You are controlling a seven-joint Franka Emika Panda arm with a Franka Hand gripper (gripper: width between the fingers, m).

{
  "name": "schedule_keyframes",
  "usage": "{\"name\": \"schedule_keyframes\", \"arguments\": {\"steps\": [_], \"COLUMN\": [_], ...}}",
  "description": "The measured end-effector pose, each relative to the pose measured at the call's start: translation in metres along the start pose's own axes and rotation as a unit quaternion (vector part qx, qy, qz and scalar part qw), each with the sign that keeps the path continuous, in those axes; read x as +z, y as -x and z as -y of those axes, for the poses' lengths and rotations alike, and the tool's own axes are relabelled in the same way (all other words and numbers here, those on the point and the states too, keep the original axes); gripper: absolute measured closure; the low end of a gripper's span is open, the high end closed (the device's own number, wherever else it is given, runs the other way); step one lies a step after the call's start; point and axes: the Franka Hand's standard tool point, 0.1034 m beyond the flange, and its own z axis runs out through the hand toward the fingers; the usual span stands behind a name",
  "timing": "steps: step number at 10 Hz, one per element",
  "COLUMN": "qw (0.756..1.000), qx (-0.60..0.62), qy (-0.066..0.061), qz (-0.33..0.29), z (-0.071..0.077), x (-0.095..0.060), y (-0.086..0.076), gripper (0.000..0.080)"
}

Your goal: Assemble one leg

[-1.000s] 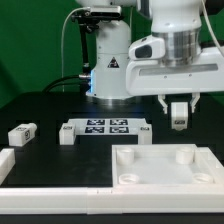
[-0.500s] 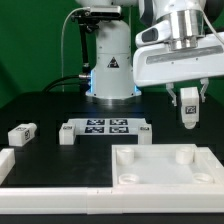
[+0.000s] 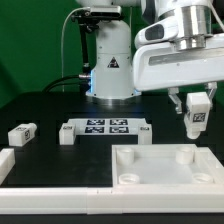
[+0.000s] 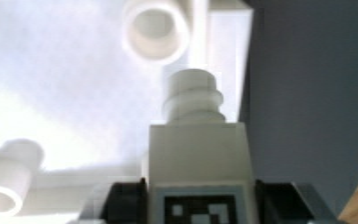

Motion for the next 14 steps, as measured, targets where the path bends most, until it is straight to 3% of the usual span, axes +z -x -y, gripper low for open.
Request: {"name": "schedule_keyframes", "arguments": {"steps": [4,6,10,14], "qw": [1.0,0.999,0.997,0.994], "qx": [-0.002,-0.047,-0.072,-0.072], "qy": [0.002,0.003,0.004,0.013], "qz": [-0.023,-0.02,-0.036,-0.081], "z": [-0.001,-0.004,-0.007,-0.011], "x": [0.002,0.015,0.031,0.033], "y": [0.0,-0.027,-0.06,-0.062], "gripper": [0.0509,0.0509,0.0509,0.0509]}}
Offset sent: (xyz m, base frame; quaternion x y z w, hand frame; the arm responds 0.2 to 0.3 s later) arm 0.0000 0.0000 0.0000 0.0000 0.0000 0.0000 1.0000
